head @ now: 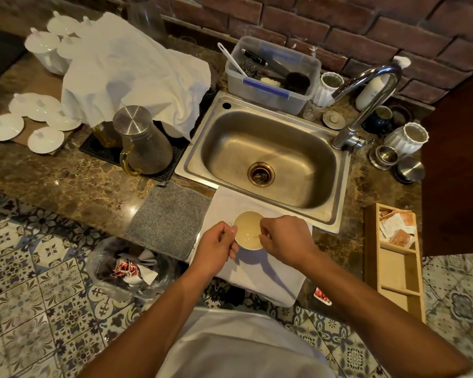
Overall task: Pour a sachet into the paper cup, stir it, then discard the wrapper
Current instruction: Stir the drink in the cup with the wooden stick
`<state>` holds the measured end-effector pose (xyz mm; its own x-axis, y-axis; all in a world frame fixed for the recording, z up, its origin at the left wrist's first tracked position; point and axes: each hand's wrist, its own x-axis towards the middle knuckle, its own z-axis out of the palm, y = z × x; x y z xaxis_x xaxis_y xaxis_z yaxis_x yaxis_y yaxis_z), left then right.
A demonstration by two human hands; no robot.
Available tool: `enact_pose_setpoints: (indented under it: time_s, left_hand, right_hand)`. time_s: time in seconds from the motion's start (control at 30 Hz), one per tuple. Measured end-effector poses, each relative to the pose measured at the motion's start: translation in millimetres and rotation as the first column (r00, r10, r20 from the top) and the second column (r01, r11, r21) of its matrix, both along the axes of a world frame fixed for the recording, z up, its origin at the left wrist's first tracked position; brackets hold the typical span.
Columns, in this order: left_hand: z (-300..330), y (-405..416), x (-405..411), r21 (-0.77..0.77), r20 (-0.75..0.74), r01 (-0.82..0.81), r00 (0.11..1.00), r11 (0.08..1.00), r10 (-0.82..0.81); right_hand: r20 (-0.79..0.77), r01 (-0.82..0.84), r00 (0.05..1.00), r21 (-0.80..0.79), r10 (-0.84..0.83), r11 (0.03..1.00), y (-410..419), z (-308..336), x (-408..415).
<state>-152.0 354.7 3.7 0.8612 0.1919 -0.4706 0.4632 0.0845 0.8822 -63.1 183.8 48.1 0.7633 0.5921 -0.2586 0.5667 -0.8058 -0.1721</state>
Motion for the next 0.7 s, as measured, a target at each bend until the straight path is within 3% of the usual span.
enact_pose_setpoints:
  time_s: [0.17, 0.33, 0.43, 0.57, 0.7]
  left_hand:
    - [-1, 0, 0, 0.013, 0.004, 0.005, 1.000, 1.000, -0.005]
    - [-2, 1, 1, 0.018, 0.000, 0.022, 1.000, 1.000, -0.022]
    - [-1, 2, 2, 0.017, -0.008, 0.029, 1.000, 0.999, -0.029]
    - [2, 3, 4, 0.025, -0.020, 0.059, 0.998, 0.998, -0.058]
    - [5, 6, 6, 0.022, -0.032, 0.080, 0.996, 0.997, -0.079]
  right_hand:
    - [-0.143, 0.141, 0.982, 0.100, -0.126, 0.985, 5, -4, -6]
    - [-0.092, 0.228, 0.972, 0.138, -0.216, 0.964, 5, -7, -7]
    - [-0.026, 0.232, 0.973, 0.100, -0.231, 0.967, 6, -6, -7]
    - [0.058, 0.122, 0.991, -0.001, -0.122, 0.993, 7, -5, -14]
    - [-0.026, 0.117, 0.993, -0.021, -0.117, 0.993, 9, -3, -18]
